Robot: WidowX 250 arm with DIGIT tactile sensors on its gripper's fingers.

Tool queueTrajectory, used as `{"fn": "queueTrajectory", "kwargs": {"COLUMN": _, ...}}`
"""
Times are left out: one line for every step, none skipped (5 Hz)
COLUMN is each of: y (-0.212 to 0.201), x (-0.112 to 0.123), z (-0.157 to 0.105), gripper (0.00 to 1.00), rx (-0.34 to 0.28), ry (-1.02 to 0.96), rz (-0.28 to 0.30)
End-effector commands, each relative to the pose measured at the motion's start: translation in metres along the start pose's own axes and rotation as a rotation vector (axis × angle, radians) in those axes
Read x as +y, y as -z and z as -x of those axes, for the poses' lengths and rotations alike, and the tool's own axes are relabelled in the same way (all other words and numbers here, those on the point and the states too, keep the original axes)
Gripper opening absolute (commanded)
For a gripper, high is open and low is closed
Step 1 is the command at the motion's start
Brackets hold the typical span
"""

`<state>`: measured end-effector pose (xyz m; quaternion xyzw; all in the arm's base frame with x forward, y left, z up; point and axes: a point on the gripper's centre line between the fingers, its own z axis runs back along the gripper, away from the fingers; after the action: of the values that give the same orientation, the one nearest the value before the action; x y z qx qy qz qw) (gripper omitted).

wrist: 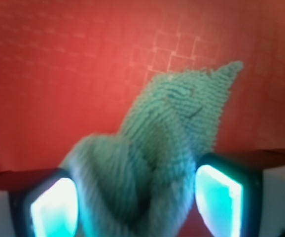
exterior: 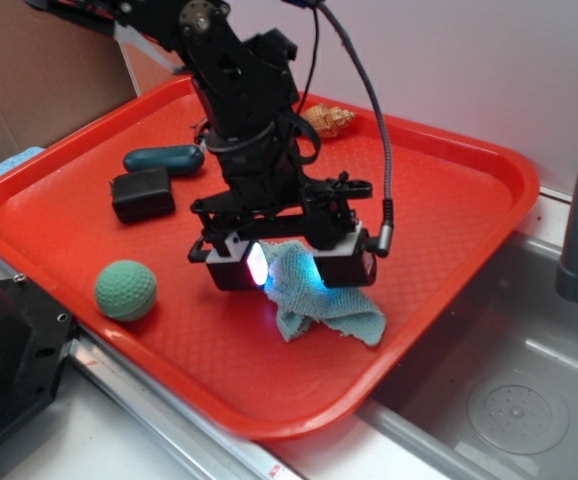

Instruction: Grab the blue cloth.

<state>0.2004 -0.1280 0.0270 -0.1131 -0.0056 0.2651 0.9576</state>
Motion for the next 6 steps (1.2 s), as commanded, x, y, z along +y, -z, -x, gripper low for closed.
{"fn": "queueTrajectory", "kwargs": {"y": -0.001, "x": -0.012, "z": -0.01, "gripper": 0.0, "rx": 0.005, "ry": 0.003, "rz": -0.044}}
{"fn": "queueTrajectory", "kwargs": {"y": -0.001, "x": -0.012, "z": -0.009, "gripper": 0.0, "rx": -0.001, "ry": 0.001, "rz": -0.055}}
{"fn": "queueTrajectory", "kwargs": {"y": -0.003, "x": -0.011, "z": -0.009, "gripper": 0.0, "rx": -0.005, "ry": 0.001, "rz": -0.064}}
{"fn": "queueTrajectory", "kwargs": {"y": -0.028, "x": -0.007, "z": -0.013, "gripper": 0.0, "rx": 0.015, "ry": 0.149, "rz": -0.034}}
{"fn": "queueTrajectory", "kwargs": {"y": -0.063, "x": 0.001, "z": -0.022, "gripper": 0.0, "rx": -0.014, "ry": 0.252, "rz": -0.049}}
{"fn": "queueTrajectory", "kwargs": {"y": -0.106, "x": 0.016, "z": -0.029, "gripper": 0.0, "rx": -0.052, "ry": 0.306, "rz": -0.074}}
